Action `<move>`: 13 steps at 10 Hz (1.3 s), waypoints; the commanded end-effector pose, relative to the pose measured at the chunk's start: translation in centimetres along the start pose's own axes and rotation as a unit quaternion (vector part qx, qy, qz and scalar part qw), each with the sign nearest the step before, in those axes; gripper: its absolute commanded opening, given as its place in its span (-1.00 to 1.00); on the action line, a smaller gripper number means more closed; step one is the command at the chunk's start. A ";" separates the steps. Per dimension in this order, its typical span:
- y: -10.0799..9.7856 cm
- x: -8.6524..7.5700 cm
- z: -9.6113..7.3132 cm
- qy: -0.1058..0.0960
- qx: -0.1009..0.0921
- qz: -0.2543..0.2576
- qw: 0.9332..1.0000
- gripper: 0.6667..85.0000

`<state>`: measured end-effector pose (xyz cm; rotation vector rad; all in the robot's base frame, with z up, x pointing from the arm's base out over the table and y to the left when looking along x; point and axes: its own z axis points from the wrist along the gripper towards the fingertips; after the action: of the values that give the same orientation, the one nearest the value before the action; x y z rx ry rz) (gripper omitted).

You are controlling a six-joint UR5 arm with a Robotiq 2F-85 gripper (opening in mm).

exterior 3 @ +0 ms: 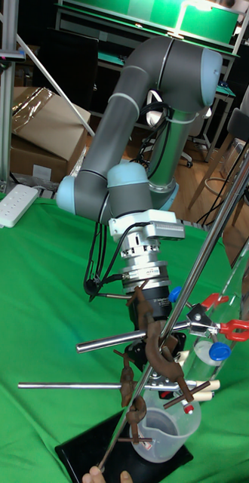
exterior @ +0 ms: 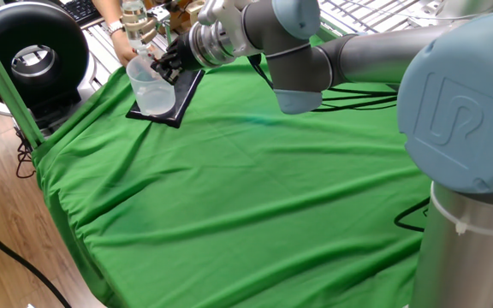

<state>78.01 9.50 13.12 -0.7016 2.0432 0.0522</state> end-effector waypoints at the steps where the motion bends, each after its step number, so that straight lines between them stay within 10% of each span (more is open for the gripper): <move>1: -0.9 0.2 -0.2 0.000 0.005 -0.004 1.000 -0.98; 13: -1.3 0.3 -0.6 0.000 -0.003 -0.010 1.000 -0.98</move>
<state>78.00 8.51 13.25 -0.7407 2.0349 0.0409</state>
